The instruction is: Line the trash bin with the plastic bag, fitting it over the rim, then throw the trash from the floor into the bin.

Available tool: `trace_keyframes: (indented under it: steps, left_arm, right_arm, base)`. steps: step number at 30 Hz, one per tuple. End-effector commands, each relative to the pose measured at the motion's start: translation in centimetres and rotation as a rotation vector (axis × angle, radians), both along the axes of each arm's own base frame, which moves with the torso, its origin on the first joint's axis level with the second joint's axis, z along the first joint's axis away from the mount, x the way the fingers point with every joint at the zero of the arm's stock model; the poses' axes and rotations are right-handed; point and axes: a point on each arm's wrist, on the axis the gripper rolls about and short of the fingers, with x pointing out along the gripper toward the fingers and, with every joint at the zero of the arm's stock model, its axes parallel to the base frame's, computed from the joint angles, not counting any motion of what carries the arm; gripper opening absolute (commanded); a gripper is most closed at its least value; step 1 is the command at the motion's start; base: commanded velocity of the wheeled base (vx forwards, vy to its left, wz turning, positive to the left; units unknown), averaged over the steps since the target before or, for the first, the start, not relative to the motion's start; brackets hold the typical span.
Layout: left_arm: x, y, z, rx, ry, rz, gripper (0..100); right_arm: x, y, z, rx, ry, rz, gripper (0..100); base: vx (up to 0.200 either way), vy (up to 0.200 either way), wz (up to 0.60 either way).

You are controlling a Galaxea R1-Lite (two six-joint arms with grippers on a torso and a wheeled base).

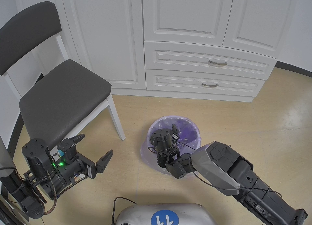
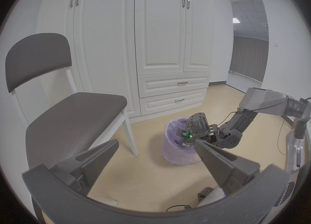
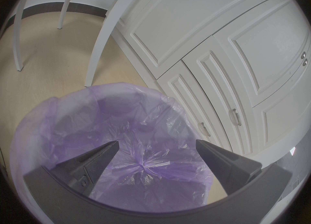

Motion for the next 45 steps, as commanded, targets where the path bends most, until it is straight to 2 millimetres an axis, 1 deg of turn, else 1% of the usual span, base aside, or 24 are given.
trace_keyframes:
  steps: [1, 9, 13, 17, 19, 22, 24, 25, 27, 29, 30, 31, 34, 35, 37, 40, 45]
  left_arm:
    - [-0.1, 0.0, 0.3, -0.006, -0.013, 0.0, 100]
    - [-0.2, 0.1, 0.5, -0.011, -0.023, -0.003, 100]
    - [-0.3, 0.2, 0.6, -0.014, -0.026, 0.002, 100]
    - [-0.3, 0.4, 0.7, -0.016, -0.03, 0.009, 100]
    - [-0.3, 0.5, 0.9, -0.021, -0.039, 0.009, 100]
    - [-0.3, 0.7, 1.0, -0.024, -0.042, -0.003, 100]
    - [-0.3, 0.9, 1.3, -0.03, -0.051, -0.012, 100]
    - [-0.4, 0.9, 1.3, -0.03, -0.051, -0.013, 100]
    - [-0.4, 1.1, 1.4, -0.034, -0.058, -0.015, 100]
    - [-0.4, 1.1, 1.4, -0.034, -0.058, -0.013, 100]
    - [-0.5, 1.2, 1.5, -0.035, -0.061, -0.013, 100]
    - [-0.5, 1.2, 1.5, -0.035, -0.061, -0.013, 100]
    - [-0.7, 1.3, 1.8, -0.041, -0.075, -0.01, 100]
    - [-0.7, 1.3, 1.8, -0.041, -0.075, -0.01, 100]
    - [-0.7, 1.4, 2.0, -0.043, -0.082, -0.006, 100]
    - [-0.7, 1.5, 2.0, -0.044, -0.084, -0.004, 100]
    - [-0.7, 1.5, 2.0, -0.043, -0.082, -0.004, 100]
  right_arm:
    - [-0.6, 0.6, 0.7, 0.004, -0.003, 0.013, 100]
    - [-2.3, 1.7, 1.3, -0.008, 0.004, 0.023, 100]
    - [-2.3, 1.8, 2.0, -0.002, -0.006, 0.017, 100]
    - [-2.0, 1.5, 3.1, 0.012, -0.02, 0.007, 100]
    - [-1.7, 1.2, 4.1, 0.024, -0.034, 0.001, 100]
    - [-1.8, 1.2, 5.0, 0.031, -0.043, -0.003, 100]
    - [-2.2, 1.3, 6.1, 0.036, -0.051, -0.005, 100]
    - [-2.3, 1.3, 6.2, 0.036, -0.051, -0.003, 100]
    - [-3.0, 1.7, 7.1, 0.039, -0.054, 0.009, 100]
    - [-3.4, 2.0, 7.4, 0.039, -0.054, 0.018, 100]
    - [-4.1, 2.4, 7.8, 0.04, -0.054, 0.031, 100]
    - [-4.1, 2.4, 7.8, 0.04, -0.054, 0.031, 100]
    - [-5.6, 3.9, 8.0, 0.039, -0.057, 0.056, 100]
    - [-5.6, 3.9, 8.0, 0.039, -0.057, 0.056, 100]
    - [-6.7, 5.0, 7.9, 0.033, -0.054, 0.082, 100]
    - [-7.4, 5.6, 7.5, 0.022, -0.049, 0.1, 100]
    - [-7.9, 6.1, 6.7, 0.012, -0.039, 0.113, 100]
  base:
    - [0.0, 0.0, 0.0]
    - [0.0, 0.0, 0.0]
    - [0.0, 0.0, 0.0]
    - [0.0, 0.0, 0.0]
    - [0.0, 0.0, 0.0]
    - [0.0, 0.0, 0.0]
    - [0.0, 0.0, 0.0]
    - [0.0, 0.0, 0.0]
    - [0.0, 0.0, 0.0]
    - [0.0, 0.0, 0.0]
    - [0.0, 0.0, 0.0]
    - [0.0, 0.0, 0.0]
    - [0.0, 0.0, 0.0]
    - [0.0, 0.0, 0.0]
    - [0.0, 0.0, 0.0]
    - [0.0, 0.0, 0.0]
    - [0.0, 0.0, 0.0]
